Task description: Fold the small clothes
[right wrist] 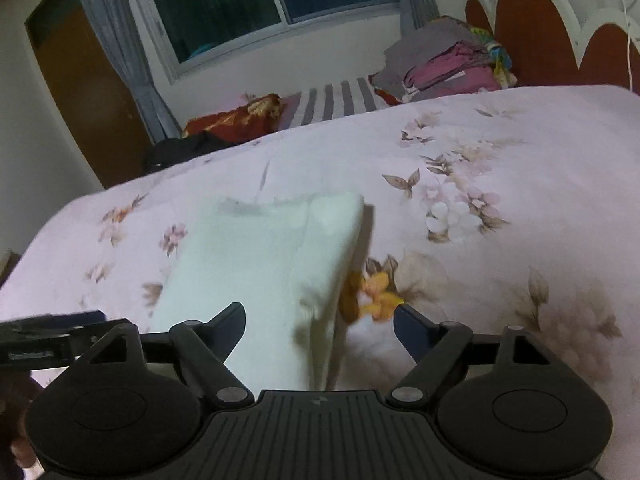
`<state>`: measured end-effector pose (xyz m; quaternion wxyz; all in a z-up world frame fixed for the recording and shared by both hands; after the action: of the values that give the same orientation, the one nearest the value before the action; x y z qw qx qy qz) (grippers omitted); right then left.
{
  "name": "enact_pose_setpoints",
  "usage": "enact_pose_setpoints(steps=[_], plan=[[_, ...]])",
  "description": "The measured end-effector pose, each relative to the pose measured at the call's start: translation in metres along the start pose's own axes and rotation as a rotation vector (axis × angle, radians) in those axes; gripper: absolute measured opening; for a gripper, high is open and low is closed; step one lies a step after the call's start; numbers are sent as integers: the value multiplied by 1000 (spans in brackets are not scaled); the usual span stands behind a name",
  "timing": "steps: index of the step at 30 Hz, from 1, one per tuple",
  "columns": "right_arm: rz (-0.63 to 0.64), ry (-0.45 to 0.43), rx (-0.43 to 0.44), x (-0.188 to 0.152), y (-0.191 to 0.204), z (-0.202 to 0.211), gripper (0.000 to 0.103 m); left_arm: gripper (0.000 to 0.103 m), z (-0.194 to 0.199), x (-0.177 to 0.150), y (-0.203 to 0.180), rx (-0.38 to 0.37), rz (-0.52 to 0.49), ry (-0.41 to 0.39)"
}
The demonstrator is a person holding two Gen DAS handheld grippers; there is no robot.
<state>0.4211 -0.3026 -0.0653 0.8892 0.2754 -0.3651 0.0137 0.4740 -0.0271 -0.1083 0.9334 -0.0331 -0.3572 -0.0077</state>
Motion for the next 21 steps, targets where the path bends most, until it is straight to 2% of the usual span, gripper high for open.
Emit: enact_pose_setpoints(steps=[1, 2, 5, 7, 9, 11, 14, 17, 21], plan=[[-12, 3, -6, 6, -1, -4, 60, 75, -6, 4, 3, -1, 29, 10], [-27, 8, -6, 10, -3, -9, 55, 75, -11, 6, 5, 2, 51, 26], [-36, 32, 25, 17, -2, -28, 56, 75, -27, 8, 9, -5, 105, 83], [-32, 97, 31, 13, -6, -48, 55, 74, -36, 4, 8, -8, 107, 124], [-71, 119, -84, 7, -28, -63, 56, 76, -42, -3, 7, 18, 76, 151], [-217, 63, -56, 9, -44, -48, 55, 73, -38, -7, 10, 43, 58, 155], [-166, -15, -35, 16, -36, -23, 56, 72, -33, -6, 21, 38, 78, 136], [-246, 7, 88, 18, -47, -22, 56, 72, -38, 0, 32, -1, 147, 136], [-365, 36, 171, 14, -66, -36, 56, 77, -51, 10, 36, -112, 242, 180]])
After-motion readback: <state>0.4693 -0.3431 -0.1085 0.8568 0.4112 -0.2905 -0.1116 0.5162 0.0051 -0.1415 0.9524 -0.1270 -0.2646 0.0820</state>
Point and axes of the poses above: each gripper's, at about its wrist camera, not at the fingertips, and z roughly against the way its jaws point, y to its left, x to its top, the point moved 1 cm from there along -z, roughly the way its jaws point, and after that the axes turned 13 degrees about x, right-handed, at the moved point
